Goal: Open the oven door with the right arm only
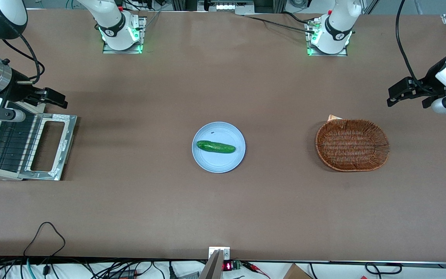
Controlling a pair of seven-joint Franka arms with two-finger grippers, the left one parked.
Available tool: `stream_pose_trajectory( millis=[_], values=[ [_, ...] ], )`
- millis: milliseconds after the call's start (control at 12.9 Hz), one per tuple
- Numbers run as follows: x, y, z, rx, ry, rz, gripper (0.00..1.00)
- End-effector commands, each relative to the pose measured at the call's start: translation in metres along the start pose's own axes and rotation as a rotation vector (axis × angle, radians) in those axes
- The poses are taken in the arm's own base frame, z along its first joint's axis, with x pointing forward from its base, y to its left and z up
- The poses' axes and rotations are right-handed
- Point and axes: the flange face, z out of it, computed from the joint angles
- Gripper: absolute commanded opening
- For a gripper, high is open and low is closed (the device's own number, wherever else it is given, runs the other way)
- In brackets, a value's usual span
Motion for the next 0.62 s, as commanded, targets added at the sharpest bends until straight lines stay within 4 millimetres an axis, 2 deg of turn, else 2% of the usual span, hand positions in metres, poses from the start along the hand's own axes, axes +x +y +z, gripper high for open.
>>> stream_pose_trajectory(
  millis=[0, 544],
  values=[
    [0.0016, 0.0019, -0.0067, 0.003, -0.005, -0.007, 1.0],
    [0.0028, 0.0018, -0.0048, 0.003, -0.01, -0.007, 1.0]
  ],
)
